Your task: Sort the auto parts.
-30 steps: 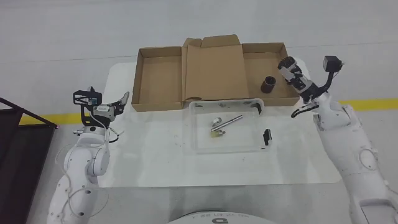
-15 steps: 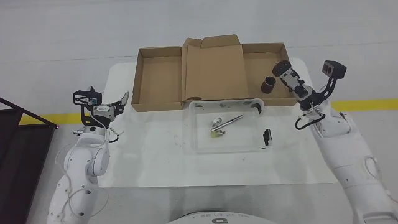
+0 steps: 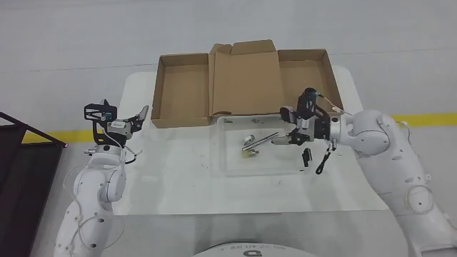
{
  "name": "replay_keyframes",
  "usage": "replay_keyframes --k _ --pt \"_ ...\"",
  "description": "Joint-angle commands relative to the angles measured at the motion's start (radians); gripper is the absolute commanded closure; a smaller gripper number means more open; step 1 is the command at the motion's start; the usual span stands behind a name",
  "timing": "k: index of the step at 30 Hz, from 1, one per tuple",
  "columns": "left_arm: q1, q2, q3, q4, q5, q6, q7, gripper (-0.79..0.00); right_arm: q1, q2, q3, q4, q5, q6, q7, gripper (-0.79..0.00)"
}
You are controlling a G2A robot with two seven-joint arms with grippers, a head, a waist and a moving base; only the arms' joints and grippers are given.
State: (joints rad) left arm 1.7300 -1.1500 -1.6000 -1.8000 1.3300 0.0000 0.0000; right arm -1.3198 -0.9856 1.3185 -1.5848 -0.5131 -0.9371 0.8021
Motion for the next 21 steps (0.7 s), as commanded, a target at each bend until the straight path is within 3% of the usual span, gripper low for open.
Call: replay_keyframes --k 1,4,8,12,21 --pt "0.000 0.000 0.000 0.000 0.000 0.000 0.000 -0.785 0.007 0.003 -0.013 -0.004 -0.034 0.004 0.032 -0.591" --pt "0.000 0.000 0.000 0.000 0.000 0.000 0.000 -0.785 0.020 0.006 -0.035 0.004 -0.076 0.032 0.067 -0.369" --pt "0.000 0.000 0.000 0.000 0.000 0.000 0.000 -0.785 0.050 0.005 -0.083 0.032 -0.115 0.049 0.105 -0.271" --pt "0.000 0.000 0.000 0.000 0.000 0.000 0.000 -0.785 0.088 0.003 -0.135 0.067 -0.149 0.064 0.144 -0.256" --pt "0.000 0.000 0.000 0.000 0.000 0.000 0.000 -0.785 0.146 -0.007 -0.234 0.084 -0.280 0.096 0.134 -0.323"
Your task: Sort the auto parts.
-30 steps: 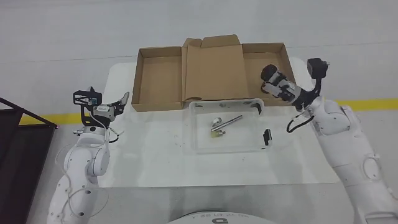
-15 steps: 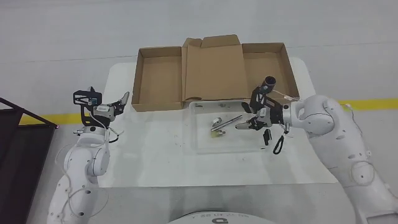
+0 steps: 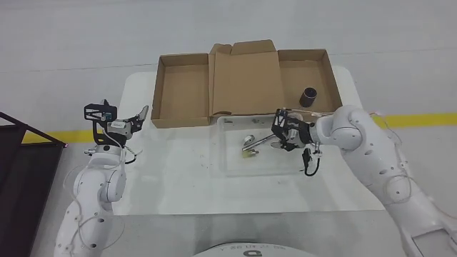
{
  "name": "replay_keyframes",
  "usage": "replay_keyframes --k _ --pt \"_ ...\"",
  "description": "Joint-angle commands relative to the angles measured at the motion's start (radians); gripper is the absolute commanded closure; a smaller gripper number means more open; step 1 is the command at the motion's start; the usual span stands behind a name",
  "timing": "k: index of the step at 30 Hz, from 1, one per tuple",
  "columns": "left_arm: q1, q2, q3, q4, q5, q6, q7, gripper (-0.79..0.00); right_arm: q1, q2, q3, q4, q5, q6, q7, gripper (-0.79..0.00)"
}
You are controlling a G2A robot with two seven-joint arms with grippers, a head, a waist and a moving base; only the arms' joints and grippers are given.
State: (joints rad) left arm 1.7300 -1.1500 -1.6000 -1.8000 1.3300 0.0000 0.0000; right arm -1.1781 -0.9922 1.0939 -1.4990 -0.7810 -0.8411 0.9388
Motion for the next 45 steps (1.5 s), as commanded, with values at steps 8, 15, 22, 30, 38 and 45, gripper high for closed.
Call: replay_keyframes --k 8,15,22,30,38,45 --pt "0.000 0.000 0.000 0.000 0.000 0.000 0.000 -0.785 0.048 -0.014 -0.100 -0.013 -0.102 0.014 -0.019 -0.354" --pt "0.000 0.000 0.000 0.000 0.000 0.000 0.000 -0.785 0.078 -0.024 -0.149 -0.015 -0.176 0.041 -0.059 -0.462" --pt "0.000 0.000 0.000 0.000 0.000 0.000 0.000 -0.785 0.106 -0.032 -0.188 0.021 -0.198 0.057 -0.070 -0.425" --pt "0.000 0.000 0.000 0.000 0.000 0.000 0.000 -0.785 0.149 -0.053 -0.255 0.089 -0.215 0.074 -0.085 -0.360" --pt "0.000 0.000 0.000 0.000 0.000 0.000 0.000 -0.785 0.167 -0.058 -0.280 0.103 -0.196 0.064 -0.071 -0.283" --pt "0.000 0.000 0.000 0.000 0.000 0.000 0.000 -0.785 0.164 -0.057 -0.287 0.089 -0.209 0.076 -0.068 -0.320"
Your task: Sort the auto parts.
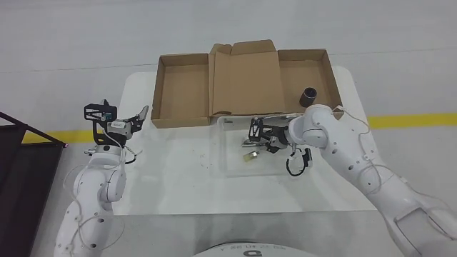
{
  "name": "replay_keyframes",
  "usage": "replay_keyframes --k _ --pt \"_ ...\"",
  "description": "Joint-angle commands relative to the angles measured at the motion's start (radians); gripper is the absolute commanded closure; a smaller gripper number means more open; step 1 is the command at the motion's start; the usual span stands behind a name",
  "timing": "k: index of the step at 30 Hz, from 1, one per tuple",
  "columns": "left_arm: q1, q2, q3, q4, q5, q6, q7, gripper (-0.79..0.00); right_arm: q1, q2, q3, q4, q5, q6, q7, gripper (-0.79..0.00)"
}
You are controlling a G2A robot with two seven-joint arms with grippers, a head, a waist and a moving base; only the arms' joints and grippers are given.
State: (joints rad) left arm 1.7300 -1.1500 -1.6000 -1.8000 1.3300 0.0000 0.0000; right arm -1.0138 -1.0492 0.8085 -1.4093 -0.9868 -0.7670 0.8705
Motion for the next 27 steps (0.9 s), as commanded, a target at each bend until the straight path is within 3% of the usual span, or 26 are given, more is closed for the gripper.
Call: replay_keyframes --k 1,8,9,11,12,22,27 --pt "0.000 0.000 0.000 0.000 0.000 0.000 0.000 -0.785 -0.001 0.000 -0.004 -0.001 -0.007 0.005 0.000 -0.317" --pt "0.000 0.000 0.000 0.000 0.000 0.000 0.000 -0.785 -0.002 -0.005 -0.030 -0.006 -0.088 0.058 -0.016 -0.286" --pt "0.000 0.000 0.000 0.000 0.000 0.000 0.000 -0.785 -0.003 -0.005 -0.032 -0.006 -0.091 0.056 -0.019 -0.240" --pt "0.000 0.000 0.000 0.000 0.000 0.000 0.000 -0.785 -0.002 -0.006 -0.035 -0.007 -0.099 0.052 -0.019 -0.046" --pt "0.000 0.000 0.000 0.000 0.000 0.000 0.000 -0.785 -0.003 -0.006 -0.037 -0.007 -0.099 0.050 -0.019 0.000" --pt "0.000 0.000 0.000 0.000 0.000 0.000 0.000 -0.785 -0.001 -0.002 -0.026 -0.012 -0.022 -0.014 -0.019 0.000" --pt "0.000 0.000 0.000 0.000 0.000 0.000 0.000 -0.785 -0.010 0.010 0.019 -0.036 0.057 -0.071 -0.080 0.000"
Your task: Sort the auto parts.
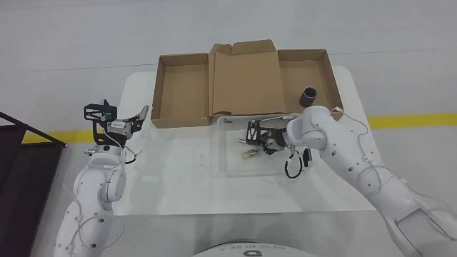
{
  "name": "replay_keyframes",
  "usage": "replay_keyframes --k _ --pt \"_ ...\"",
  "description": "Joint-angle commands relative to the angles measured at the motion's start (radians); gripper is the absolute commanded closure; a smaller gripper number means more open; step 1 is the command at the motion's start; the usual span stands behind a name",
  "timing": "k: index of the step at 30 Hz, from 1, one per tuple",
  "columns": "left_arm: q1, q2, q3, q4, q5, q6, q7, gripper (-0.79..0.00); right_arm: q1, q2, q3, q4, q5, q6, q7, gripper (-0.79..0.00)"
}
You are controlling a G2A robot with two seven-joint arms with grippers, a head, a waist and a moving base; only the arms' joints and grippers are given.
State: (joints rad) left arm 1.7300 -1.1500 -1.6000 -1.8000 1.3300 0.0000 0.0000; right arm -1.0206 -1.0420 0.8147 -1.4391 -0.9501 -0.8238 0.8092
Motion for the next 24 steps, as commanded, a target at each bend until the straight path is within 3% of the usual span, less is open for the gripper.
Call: replay_keyframes --k 1,6,9,11,16,24 --pt "0.000 0.000 0.000 0.000 0.000 0.000 0.000 -0.785 -0.008 0.007 0.026 -0.010 0.041 -0.025 -0.038 0.000" --pt "0.000 0.000 0.000 0.000 0.000 0.000 0.000 -0.785 -0.044 0.023 0.123 -0.008 0.232 -0.074 -0.203 0.000" --pt "0.000 0.000 0.000 0.000 0.000 0.000 0.000 -0.785 -0.062 0.031 0.149 0.019 0.406 -0.142 -0.236 0.000" --pt "0.000 0.000 0.000 0.000 0.000 0.000 0.000 -0.785 -0.065 0.036 0.146 0.043 0.538 -0.188 -0.224 0.000" --pt "0.000 0.000 0.000 0.000 0.000 0.000 0.000 -0.785 -0.041 0.050 0.114 0.060 0.796 -0.188 -0.112 0.000" --pt "0.000 0.000 0.000 0.000 0.000 0.000 0.000 -0.785 -0.028 0.066 0.119 0.071 0.910 -0.188 -0.059 0.000"
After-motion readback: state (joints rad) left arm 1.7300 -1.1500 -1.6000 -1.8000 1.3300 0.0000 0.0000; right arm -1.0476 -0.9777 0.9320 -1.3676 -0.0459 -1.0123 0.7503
